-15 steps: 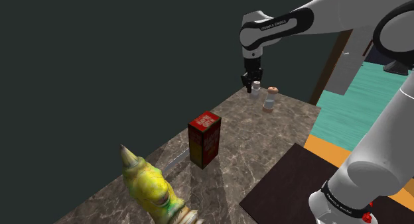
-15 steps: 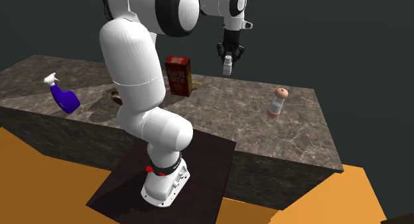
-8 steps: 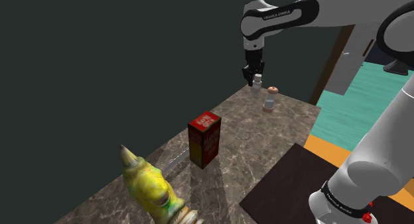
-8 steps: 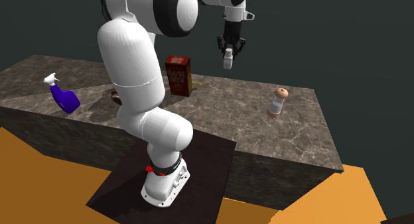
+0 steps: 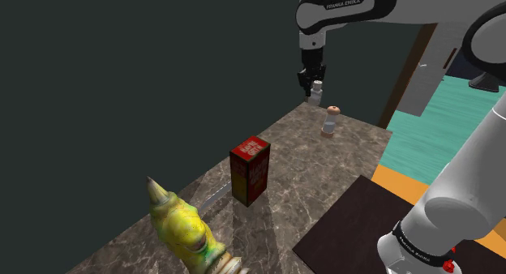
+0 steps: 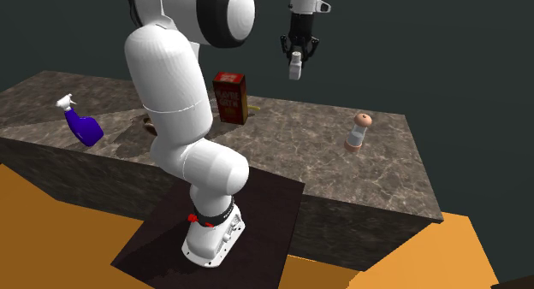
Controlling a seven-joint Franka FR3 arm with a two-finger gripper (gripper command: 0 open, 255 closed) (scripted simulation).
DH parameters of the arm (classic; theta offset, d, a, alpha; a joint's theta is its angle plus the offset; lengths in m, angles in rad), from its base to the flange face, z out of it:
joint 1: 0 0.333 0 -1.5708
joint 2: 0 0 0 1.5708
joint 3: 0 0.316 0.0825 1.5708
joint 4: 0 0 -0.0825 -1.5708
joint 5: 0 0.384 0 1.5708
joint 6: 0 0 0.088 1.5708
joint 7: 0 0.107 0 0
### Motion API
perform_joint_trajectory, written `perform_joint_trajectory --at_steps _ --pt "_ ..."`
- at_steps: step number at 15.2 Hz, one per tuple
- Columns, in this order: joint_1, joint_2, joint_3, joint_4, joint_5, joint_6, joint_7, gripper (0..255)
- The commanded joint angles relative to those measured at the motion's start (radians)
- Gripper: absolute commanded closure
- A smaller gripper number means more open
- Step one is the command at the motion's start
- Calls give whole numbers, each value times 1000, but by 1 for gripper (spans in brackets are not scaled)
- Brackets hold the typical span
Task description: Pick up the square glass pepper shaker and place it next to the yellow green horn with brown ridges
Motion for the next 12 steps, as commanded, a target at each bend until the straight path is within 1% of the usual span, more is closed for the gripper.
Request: perform_joint_trajectory --at_steps 1,6,12 --pt "11 -20 11 -15 2 -7 22 255" --pt "65 -107 69 -114 20 1 133 255" --pt "128 -180 147 -194 56 4 268 255"
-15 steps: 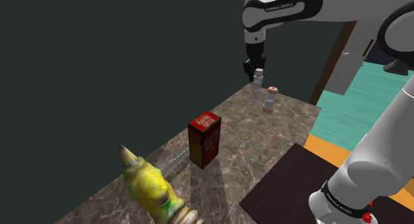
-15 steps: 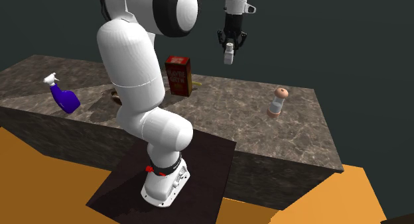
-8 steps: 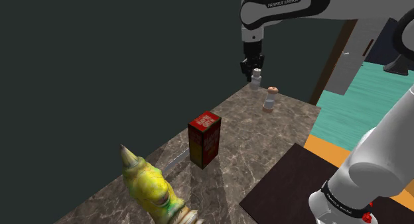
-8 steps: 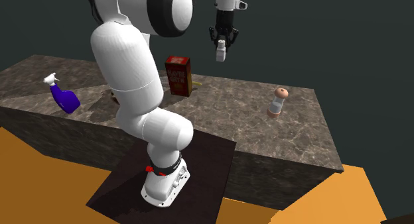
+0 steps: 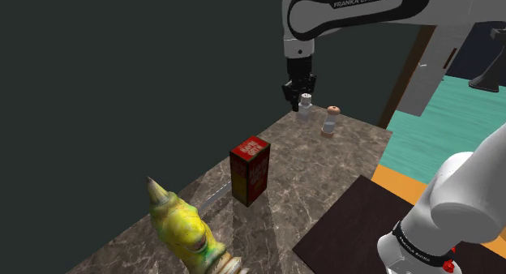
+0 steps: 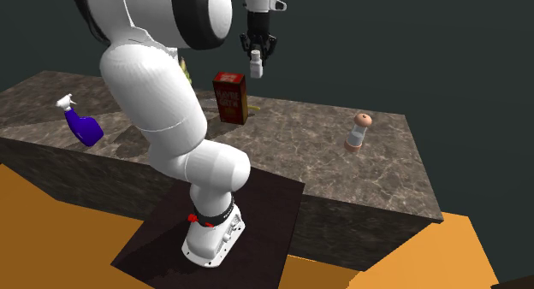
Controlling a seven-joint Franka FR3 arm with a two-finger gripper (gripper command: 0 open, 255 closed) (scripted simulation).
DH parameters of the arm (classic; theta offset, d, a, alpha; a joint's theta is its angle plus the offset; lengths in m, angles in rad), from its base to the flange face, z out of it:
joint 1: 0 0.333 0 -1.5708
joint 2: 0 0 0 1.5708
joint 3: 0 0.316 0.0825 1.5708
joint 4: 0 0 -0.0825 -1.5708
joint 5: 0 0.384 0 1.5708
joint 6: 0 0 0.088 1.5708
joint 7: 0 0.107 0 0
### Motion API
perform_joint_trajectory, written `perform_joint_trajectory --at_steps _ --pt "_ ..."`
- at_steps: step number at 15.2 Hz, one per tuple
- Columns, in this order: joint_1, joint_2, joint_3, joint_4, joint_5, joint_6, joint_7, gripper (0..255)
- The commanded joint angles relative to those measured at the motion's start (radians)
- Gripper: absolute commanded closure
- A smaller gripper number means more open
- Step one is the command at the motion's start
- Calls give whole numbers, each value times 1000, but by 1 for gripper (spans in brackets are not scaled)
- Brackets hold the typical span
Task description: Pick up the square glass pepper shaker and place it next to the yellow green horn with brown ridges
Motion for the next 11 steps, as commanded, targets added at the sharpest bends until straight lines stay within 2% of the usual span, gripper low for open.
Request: perform_joint_trajectory --at_steps 1,11 --pt "21 -17 26 -20 14 2 46 255" --pt "127 -51 169 -52 92 8 278 255"
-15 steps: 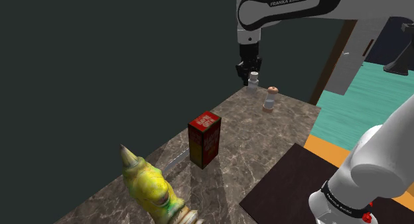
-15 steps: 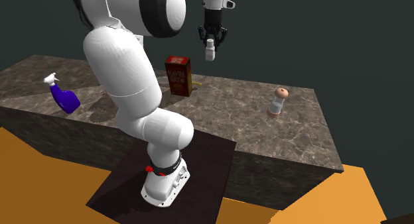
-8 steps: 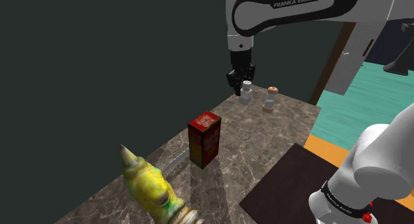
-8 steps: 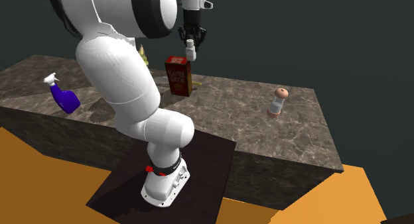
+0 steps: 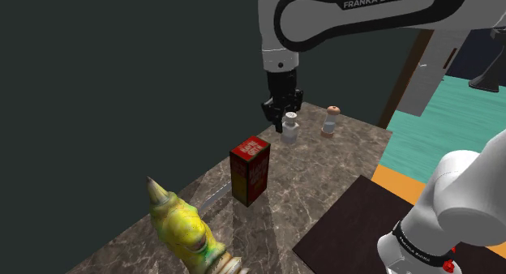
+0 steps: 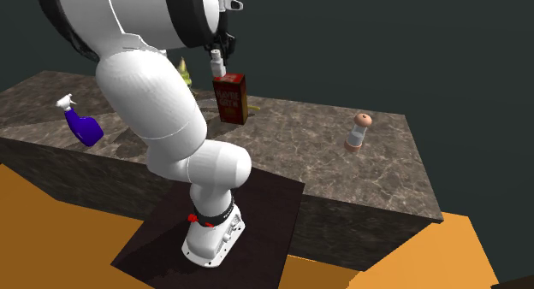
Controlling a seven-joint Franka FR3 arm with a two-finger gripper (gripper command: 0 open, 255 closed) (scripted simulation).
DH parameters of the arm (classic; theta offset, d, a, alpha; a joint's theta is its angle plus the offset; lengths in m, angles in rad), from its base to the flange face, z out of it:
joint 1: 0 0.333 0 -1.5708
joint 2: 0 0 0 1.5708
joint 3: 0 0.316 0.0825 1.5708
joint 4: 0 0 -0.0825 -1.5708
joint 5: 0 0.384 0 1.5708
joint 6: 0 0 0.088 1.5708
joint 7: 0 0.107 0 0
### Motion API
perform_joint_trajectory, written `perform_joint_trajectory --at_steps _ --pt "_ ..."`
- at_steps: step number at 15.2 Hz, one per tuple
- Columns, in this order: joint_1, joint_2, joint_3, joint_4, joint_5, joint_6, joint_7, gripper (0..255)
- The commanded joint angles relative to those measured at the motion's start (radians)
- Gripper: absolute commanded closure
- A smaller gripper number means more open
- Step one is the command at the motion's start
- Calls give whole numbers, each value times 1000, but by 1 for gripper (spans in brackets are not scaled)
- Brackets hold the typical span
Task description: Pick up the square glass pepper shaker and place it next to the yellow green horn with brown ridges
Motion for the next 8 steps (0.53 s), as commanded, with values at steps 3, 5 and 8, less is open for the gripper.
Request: perform_joint_trajectory --at_steps 3,5,8 --pt "43 18 61 16 29 8 100 255" --pt "64 30 91 30 41 11 149 255" --pt "95 56 136 58 56 16 223 255"
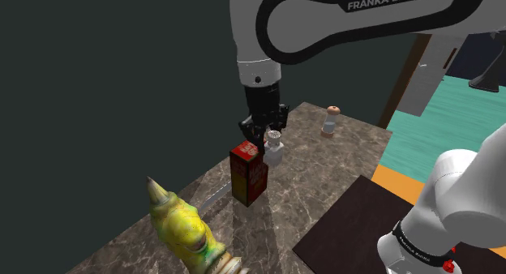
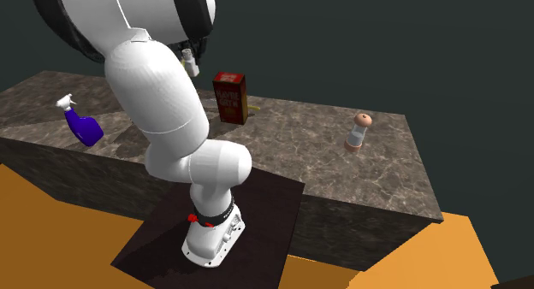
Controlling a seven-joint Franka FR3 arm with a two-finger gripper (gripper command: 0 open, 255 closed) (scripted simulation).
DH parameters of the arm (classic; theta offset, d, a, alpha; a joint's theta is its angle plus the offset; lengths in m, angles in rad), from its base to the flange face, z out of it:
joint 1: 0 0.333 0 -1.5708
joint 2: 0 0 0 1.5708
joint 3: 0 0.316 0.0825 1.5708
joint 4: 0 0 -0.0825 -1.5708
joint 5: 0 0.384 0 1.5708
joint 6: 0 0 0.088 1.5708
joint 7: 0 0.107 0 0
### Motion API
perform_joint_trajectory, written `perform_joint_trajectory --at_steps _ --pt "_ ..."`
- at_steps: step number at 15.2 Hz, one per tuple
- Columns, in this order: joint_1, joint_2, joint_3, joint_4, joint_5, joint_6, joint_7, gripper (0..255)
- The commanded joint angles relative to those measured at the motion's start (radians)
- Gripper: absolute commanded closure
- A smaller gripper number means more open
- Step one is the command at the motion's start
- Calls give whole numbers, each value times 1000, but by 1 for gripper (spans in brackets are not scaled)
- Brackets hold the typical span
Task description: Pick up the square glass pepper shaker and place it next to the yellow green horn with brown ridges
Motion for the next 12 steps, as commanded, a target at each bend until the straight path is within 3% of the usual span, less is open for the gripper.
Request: perform_joint_trajectory --at_steps 1,7,12 --pt "22 20 32 19 9 6 55 255" --pt "83 104 116 107 14 15 203 255" --pt "84 108 118 44 14 81 198 255"
